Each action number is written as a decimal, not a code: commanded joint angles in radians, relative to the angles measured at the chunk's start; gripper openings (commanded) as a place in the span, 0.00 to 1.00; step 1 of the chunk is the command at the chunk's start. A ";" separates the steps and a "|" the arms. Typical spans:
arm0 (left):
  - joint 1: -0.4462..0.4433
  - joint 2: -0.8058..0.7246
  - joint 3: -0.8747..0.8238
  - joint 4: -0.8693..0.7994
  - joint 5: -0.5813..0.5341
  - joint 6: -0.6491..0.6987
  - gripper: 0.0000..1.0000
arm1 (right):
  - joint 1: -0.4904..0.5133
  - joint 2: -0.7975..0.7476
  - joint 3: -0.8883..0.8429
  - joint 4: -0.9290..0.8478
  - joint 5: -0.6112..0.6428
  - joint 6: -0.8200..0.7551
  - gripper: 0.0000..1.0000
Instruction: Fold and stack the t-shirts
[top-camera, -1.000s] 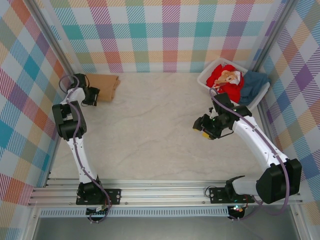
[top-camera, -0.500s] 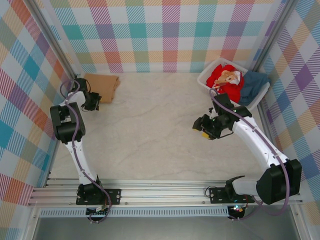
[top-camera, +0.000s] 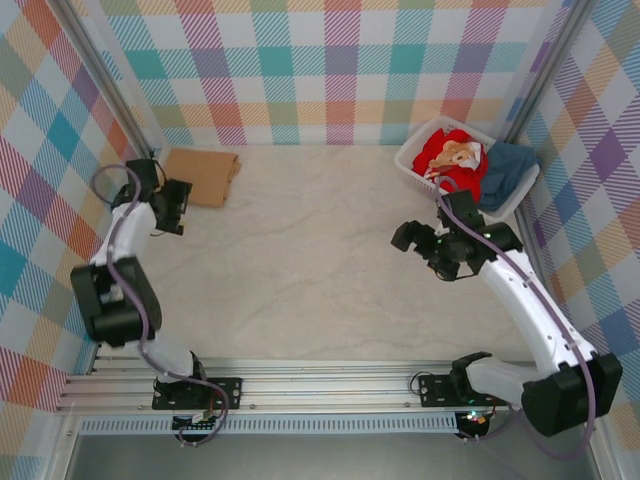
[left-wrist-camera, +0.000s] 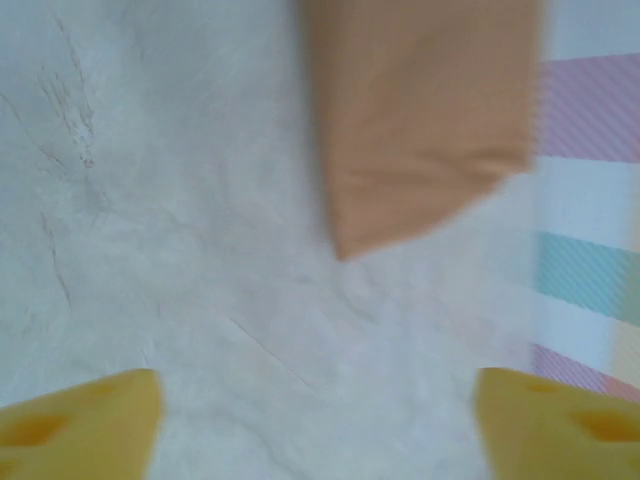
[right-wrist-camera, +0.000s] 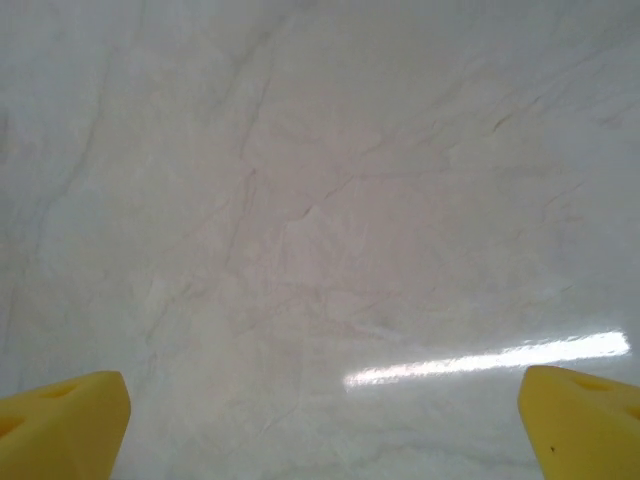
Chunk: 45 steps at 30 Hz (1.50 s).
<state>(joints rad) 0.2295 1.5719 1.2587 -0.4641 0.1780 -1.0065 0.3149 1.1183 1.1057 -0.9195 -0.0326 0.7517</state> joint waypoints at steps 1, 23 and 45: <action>-0.007 -0.204 -0.093 -0.020 -0.136 0.054 1.00 | -0.007 -0.051 0.038 0.014 0.205 -0.003 1.00; -0.343 -0.827 -0.950 0.522 -0.633 0.878 1.00 | -0.050 -0.078 -0.694 1.016 0.561 -0.619 1.00; -0.309 -0.011 -0.881 1.345 -0.439 0.979 1.00 | -0.255 0.433 -0.779 1.937 0.230 -0.726 1.00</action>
<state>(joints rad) -0.0895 1.5463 0.3977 0.7349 -0.2760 -0.0406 0.0647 1.5078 0.3836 0.7822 0.2440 0.0383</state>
